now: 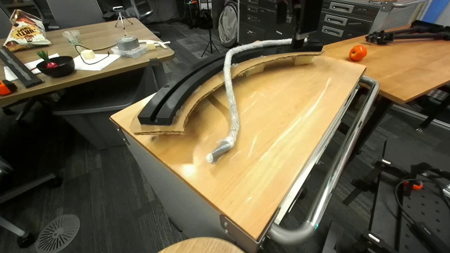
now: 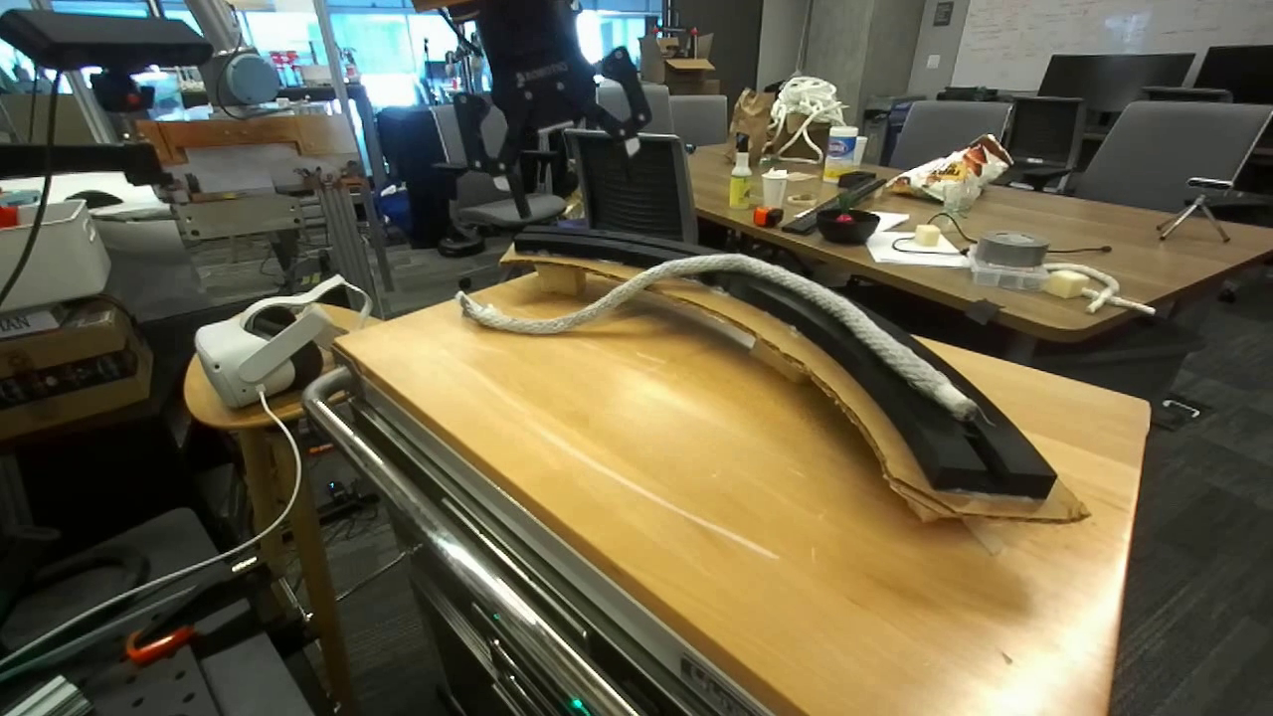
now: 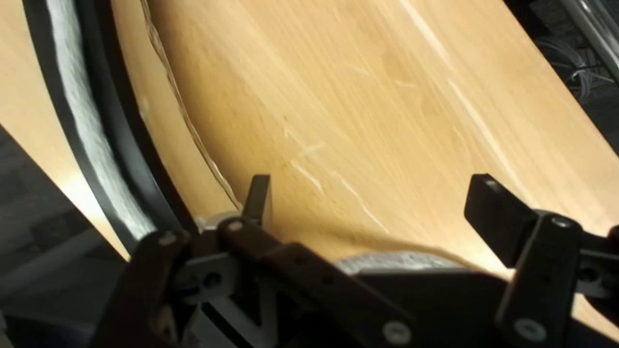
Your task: Put the rope on the counter
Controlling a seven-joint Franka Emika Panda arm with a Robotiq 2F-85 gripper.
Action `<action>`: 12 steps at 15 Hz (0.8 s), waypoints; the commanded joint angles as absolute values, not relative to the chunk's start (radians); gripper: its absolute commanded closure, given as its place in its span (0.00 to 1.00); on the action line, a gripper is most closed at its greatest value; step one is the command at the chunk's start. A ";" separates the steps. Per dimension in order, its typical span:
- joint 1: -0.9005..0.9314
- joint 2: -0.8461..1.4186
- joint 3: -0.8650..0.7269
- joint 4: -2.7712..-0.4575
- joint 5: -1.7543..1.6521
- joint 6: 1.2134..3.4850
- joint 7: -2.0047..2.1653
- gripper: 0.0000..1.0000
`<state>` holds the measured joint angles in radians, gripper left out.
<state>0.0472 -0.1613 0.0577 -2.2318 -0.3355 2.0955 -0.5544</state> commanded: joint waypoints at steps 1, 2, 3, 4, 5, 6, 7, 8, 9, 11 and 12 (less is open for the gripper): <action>0.006 -0.217 -0.035 -2.297 -0.264 2.095 -0.588 0.00; 0.019 -0.209 -0.043 -2.295 -0.223 2.081 -0.630 0.00; 0.009 -0.194 -0.036 -2.278 -0.282 2.093 -0.592 0.00; 0.007 -0.193 -0.048 -2.286 -0.257 2.093 -0.613 0.00; 0.007 -0.191 -0.049 -2.290 -0.247 2.093 -0.618 0.00; 0.011 -0.191 -0.047 -2.291 -0.244 2.093 -0.618 0.00; 0.017 -0.201 -0.033 -2.285 -0.306 2.035 -0.657 0.00; 0.022 -0.223 -0.046 -2.293 -0.292 2.001 -0.754 0.00; 0.019 -0.247 -0.061 -2.307 -0.286 2.005 -0.831 0.00; 0.009 -0.278 -0.089 -2.316 -0.281 2.024 -0.981 0.00; 0.007 -0.286 -0.104 -2.316 -0.271 2.034 -1.055 0.00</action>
<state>0.0134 -0.2152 -0.0633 -2.2941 -0.2795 2.0261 -0.8599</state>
